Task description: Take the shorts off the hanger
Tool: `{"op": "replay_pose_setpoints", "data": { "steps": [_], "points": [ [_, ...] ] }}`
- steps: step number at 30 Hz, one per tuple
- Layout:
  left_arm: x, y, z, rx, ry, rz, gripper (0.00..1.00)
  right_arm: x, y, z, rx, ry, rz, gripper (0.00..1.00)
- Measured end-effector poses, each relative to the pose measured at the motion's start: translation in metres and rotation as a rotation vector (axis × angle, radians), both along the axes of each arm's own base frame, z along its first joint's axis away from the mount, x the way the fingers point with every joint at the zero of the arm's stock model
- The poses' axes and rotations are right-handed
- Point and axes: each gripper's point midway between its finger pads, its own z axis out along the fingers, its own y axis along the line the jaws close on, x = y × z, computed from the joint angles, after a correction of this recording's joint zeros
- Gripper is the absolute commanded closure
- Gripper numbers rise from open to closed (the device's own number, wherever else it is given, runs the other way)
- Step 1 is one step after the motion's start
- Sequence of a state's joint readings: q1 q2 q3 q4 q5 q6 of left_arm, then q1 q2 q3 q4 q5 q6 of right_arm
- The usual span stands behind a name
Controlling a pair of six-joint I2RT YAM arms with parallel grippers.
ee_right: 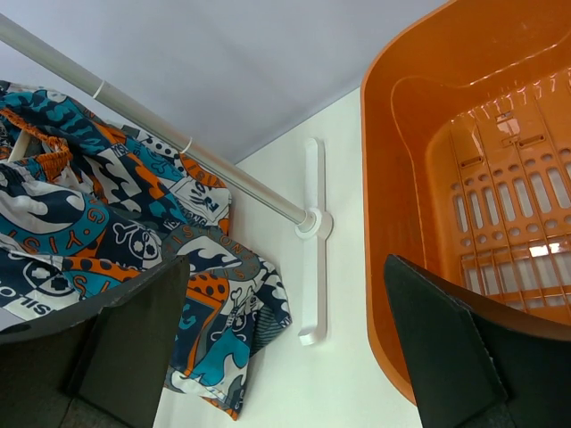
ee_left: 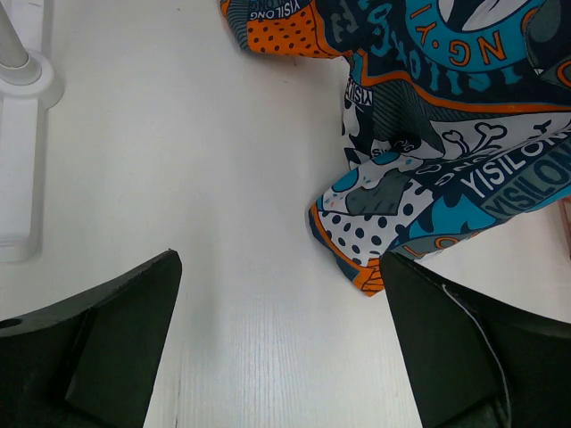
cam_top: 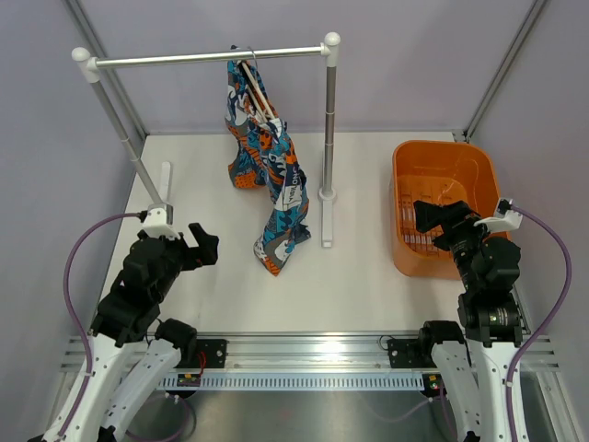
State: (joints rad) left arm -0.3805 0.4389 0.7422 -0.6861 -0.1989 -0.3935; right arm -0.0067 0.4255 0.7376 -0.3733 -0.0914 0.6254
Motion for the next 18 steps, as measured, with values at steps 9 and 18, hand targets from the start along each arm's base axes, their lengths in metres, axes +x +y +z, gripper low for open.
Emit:
{"op": "replay_pose_setpoints", "data": {
  "steps": [9, 18],
  "points": [
    [-0.001, -0.006, 0.001, -0.008, -0.003, -0.036, 0.01, 0.000, 0.000, -0.001, 0.000, 0.005, 0.000, 0.00],
    [0.013, -0.030, 0.047, -0.075, -0.069, -0.124, 0.01, -0.001, 0.001, -0.009, -0.003, 0.038, 0.007, 0.01]
  ]
}}
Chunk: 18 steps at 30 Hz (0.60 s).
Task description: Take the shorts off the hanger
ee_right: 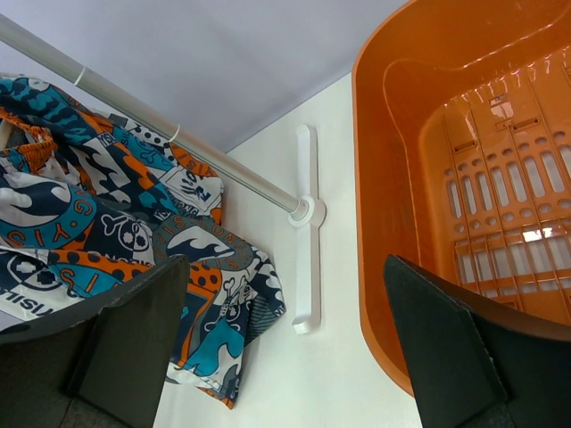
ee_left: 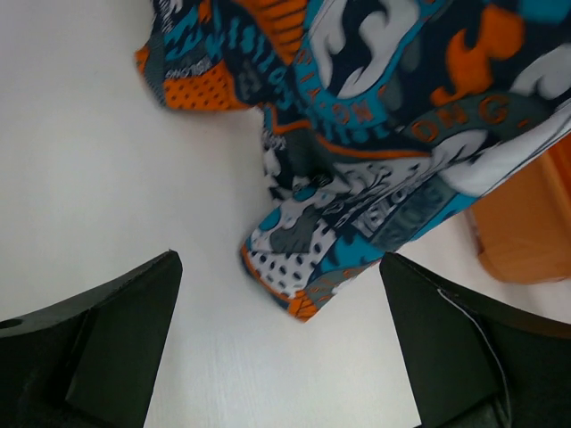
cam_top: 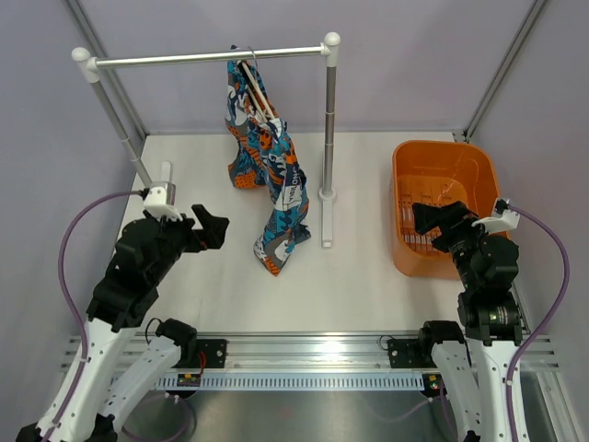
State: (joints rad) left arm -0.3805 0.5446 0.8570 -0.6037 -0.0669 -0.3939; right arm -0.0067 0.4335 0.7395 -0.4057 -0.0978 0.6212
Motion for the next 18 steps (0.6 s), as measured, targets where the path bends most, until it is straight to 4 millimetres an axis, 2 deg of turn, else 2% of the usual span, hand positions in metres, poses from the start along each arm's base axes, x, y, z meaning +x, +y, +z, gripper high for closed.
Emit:
{"op": "replay_pose_setpoints", "data": {
  "steps": [5, 10, 14, 18],
  "points": [
    [0.030, -0.028, 0.074, -0.071, -0.090, -0.065, 0.02, -0.002, 0.000, 0.000, 0.000, 0.003, -0.002, 0.01],
    [0.070, -0.057, 0.146, -0.112, -0.185, -0.080, 0.08, -0.005, 0.000, 0.003, 0.001, -0.013, 0.002, 0.01],
    [0.105, -0.079, 0.186, -0.125, -0.230, -0.057, 0.08, -0.004, 0.004, 0.004, 0.003, -0.006, 0.022, 0.01],
    [0.134, -0.102, 0.209, -0.110, -0.261, -0.016, 0.08, -0.003, 0.006, 0.006, 0.005, 0.000, 0.036, 0.01]
  ]
}}
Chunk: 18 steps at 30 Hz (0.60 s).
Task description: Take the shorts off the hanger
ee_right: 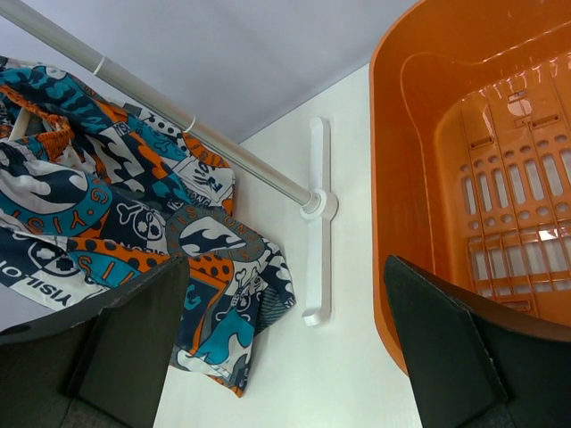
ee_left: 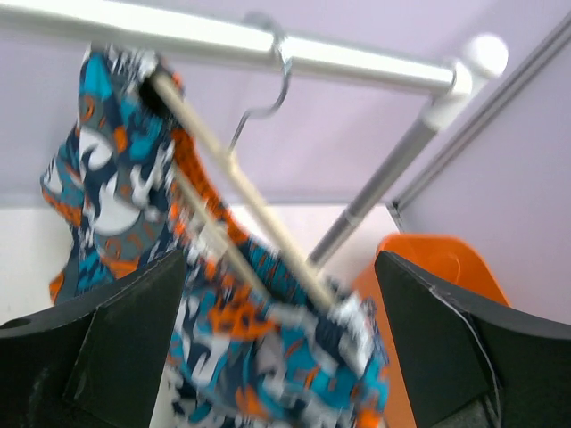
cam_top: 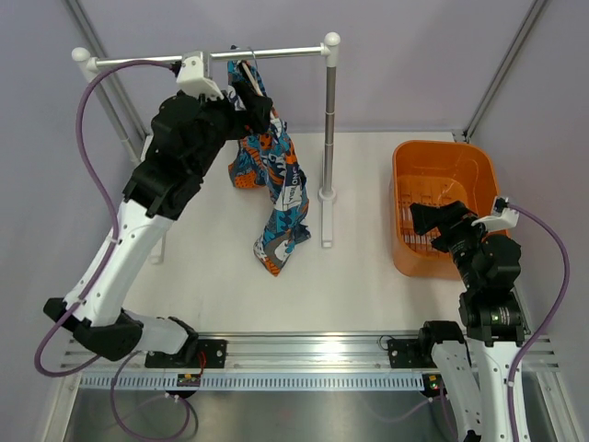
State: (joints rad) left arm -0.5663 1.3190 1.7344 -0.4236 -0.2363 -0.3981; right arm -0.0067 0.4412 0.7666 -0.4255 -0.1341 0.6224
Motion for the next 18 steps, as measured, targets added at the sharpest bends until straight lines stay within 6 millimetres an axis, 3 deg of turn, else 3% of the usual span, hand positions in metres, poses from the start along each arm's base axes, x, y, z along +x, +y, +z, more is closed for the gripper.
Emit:
{"op": "replay_pose_setpoints", "data": {
  "steps": [4, 10, 18],
  "points": [
    [0.039, -0.016, 0.016, 0.027, -0.029, 0.095, 0.10, -0.003, 0.003, 0.001, 0.005, 0.008, 0.018, 0.01],
    [0.090, -0.017, 0.000, 0.126, -0.015, 0.274, 0.16, -0.008, 0.006, 0.010, 0.006, -0.007, 0.034, 0.00],
    [0.115, -0.009, -0.027, 0.247, 0.017, 0.394, 0.29, -0.011, 0.006, 0.015, 0.006, -0.008, 0.036, 0.01]
  ]
}}
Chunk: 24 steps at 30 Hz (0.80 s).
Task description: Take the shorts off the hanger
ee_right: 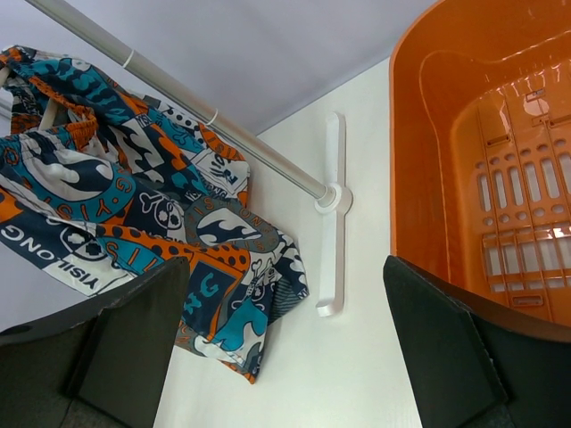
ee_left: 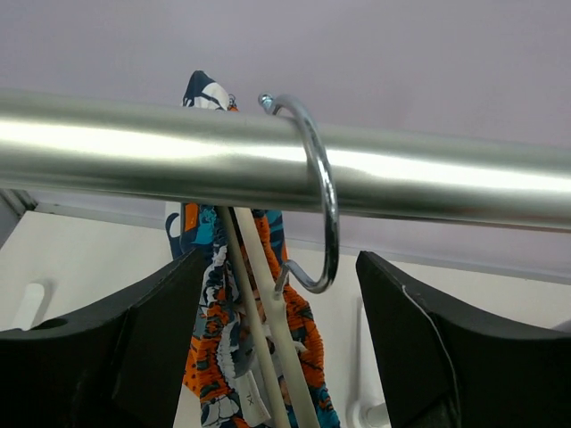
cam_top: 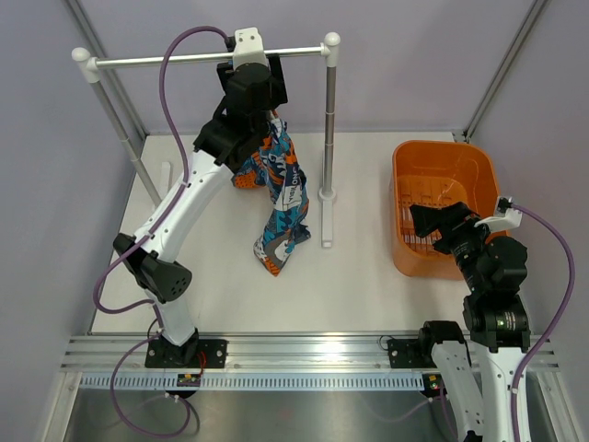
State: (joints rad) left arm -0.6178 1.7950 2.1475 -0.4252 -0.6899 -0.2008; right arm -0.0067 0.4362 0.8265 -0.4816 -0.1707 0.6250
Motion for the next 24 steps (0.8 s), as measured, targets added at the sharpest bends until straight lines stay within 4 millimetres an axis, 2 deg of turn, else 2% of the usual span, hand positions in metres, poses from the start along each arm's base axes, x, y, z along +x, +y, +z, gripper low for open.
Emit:
{"op": "replay_pose_setpoints", "data": {
  "steps": [3, 6, 7, 10, 13, 15, 24],
  "points": [
    [0.0021, 0.0033, -0.0033, 0.022, 0.005, 0.023, 0.33, -0.0003, 0.0002, -0.0008, 0.001, 0.003, 0.001, 0.01],
    [0.0024, 0.0057, -0.0012, 0.034, -0.002, 0.034, 0.43, -0.0006, 0.0013, -0.0008, 0.001, 0.003, 0.008, 0.01],
    [0.0025, 0.0062, -0.0004, 0.036, -0.004, 0.036, 0.51, -0.0005, 0.0013, -0.0009, 0.001, 0.004, 0.008, 0.01],
    [0.0025, 0.0076, 0.0007, 0.046, -0.008, 0.042, 0.65, -0.0003, 0.0013, -0.0015, 0.001, 0.005, 0.008, 0.01],
    [0.0025, 0.0080, 0.0013, 0.058, -0.009, 0.042, 0.71, -0.0002, 0.0014, -0.0018, 0.001, 0.006, 0.008, 0.00],
    [0.0024, 0.0080, 0.0015, 0.063, -0.010, 0.041, 0.80, -0.0002, 0.0014, -0.0018, 0.001, 0.006, 0.008, 0.01],
    [0.0022, 0.0098, 0.0010, 0.097, -0.004, 0.041, 1.00, 0.0002, 0.0022, -0.0053, 0.002, 0.014, 0.013, 0.01]
  ]
}}
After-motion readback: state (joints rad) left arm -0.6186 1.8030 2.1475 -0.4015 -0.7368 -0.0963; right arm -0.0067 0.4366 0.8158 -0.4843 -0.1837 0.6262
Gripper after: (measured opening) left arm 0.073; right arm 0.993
